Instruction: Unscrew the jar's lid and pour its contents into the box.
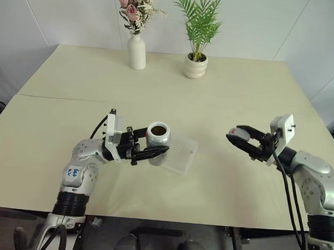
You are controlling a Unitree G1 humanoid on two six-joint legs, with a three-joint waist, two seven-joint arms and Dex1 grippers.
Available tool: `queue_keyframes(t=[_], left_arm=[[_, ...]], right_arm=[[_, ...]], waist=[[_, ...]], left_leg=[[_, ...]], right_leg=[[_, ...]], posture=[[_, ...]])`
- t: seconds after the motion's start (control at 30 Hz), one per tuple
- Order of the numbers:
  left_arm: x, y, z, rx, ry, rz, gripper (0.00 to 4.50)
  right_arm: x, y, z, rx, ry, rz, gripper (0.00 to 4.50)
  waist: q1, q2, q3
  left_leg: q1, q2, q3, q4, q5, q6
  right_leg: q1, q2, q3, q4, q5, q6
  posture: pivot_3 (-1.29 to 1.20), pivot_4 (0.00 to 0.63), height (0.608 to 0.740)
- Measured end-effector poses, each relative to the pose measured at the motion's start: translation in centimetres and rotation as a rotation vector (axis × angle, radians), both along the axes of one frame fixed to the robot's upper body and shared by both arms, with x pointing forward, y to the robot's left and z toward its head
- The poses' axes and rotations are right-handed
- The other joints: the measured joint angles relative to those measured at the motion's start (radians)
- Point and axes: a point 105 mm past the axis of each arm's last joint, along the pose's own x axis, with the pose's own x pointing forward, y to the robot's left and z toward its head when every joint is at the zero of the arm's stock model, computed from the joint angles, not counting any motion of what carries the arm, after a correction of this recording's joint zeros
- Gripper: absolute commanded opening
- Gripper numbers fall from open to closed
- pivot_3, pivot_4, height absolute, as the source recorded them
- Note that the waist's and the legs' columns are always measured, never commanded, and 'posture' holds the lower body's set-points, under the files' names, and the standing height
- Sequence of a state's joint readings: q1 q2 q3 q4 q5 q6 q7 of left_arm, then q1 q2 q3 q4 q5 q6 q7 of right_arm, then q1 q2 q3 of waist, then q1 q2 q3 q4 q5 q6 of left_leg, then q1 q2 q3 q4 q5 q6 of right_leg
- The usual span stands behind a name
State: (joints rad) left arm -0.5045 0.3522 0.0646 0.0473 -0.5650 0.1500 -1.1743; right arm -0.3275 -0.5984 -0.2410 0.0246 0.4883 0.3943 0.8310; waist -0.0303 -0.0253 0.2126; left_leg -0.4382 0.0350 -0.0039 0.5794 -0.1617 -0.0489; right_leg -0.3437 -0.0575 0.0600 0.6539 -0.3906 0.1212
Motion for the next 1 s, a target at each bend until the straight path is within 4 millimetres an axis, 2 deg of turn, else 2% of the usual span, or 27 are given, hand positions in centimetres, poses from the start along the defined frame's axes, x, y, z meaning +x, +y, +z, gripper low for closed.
queue_keyframes(t=[0.1,0.3,0.5,0.57,0.6,0.7,0.87,1.0], left_arm=[[0.1,0.1,0.6,-0.017,-0.013,0.003,2.4],[0.3,0.3,1.0,-0.032,-0.019,0.014,2.4],[0.5,0.8,1.3,-0.046,-0.022,0.035,2.4],[0.5,0.8,1.3,-0.047,-0.022,0.035,2.4],[0.5,0.8,1.3,-0.048,-0.021,0.035,2.4],[0.5,0.8,1.3,-0.049,-0.02,0.036,2.4],[0.6,0.9,1.4,-0.055,-0.014,0.04,2.4],[0.7,1.3,1.2,-0.035,0.003,0.05,2.4]], right_arm=[[0.3,-0.7,-2.5,0.021,0.045,-0.066,2.58],[0.6,-2.0,-5.9,0.05,0.094,-0.185,2.58],[0.6,-2.4,-6.0,0.048,0.081,-0.211,2.58],[0.6,-2.4,-6.0,0.051,0.082,-0.211,3.29],[0.6,-2.4,-6.0,0.052,0.081,-0.211,3.45],[0.6,-2.4,-5.9,0.052,0.079,-0.209,4.4],[0.4,-3.3,-5.4,0.021,0.073,-0.223,4.46],[-0.1,-3.0,-2.6,-0.019,0.022,-0.156,4.46]], waist=[[0.0,0.0,0.0],[0.001,0.0,0.0],[0.001,0.0,0.0],[0.001,0.0,0.0],[0.001,0.0,0.0],[0.002,0.0,0.0],[0.002,0.0,0.0],[-0.001,0.001,0.0]], left_leg=[[0.0,0.0,0.0,0.0,0.0,0.0],[0.001,0.0,0.0,0.0,0.001,-0.001],[0.001,0.0,0.0,0.001,0.001,-0.001],[0.001,0.0,0.0,0.001,0.001,-0.001],[0.001,0.0,0.0,0.001,0.001,-0.001],[0.001,0.0,0.0,0.002,0.001,-0.001],[0.001,0.0,-0.001,0.002,0.001,-0.001],[0.001,0.0,0.0,0.001,0.001,-0.001]], right_leg=[[0.0,0.0,0.0,0.0,0.0,0.0],[0.0,0.0,0.0,0.001,0.0,0.0],[0.002,0.0,0.0,0.001,0.0,0.0],[0.002,0.0,0.0,0.001,0.0,0.001],[0.002,0.0,0.0,0.001,0.0,0.001],[0.002,0.0,0.0,0.001,0.0,0.001],[0.002,0.0,0.0,0.001,0.0,0.001],[0.001,0.0,0.0,0.001,0.0,0.001]], posture=[[0.0,0.15,0.74],[0.0,0.15,0.74],[0.0,0.15,0.74],[0.0,0.15,0.74],[0.0,0.15,0.74],[0.0,0.15,0.74],[0.0,0.15,0.74],[0.0,0.15,0.74]])
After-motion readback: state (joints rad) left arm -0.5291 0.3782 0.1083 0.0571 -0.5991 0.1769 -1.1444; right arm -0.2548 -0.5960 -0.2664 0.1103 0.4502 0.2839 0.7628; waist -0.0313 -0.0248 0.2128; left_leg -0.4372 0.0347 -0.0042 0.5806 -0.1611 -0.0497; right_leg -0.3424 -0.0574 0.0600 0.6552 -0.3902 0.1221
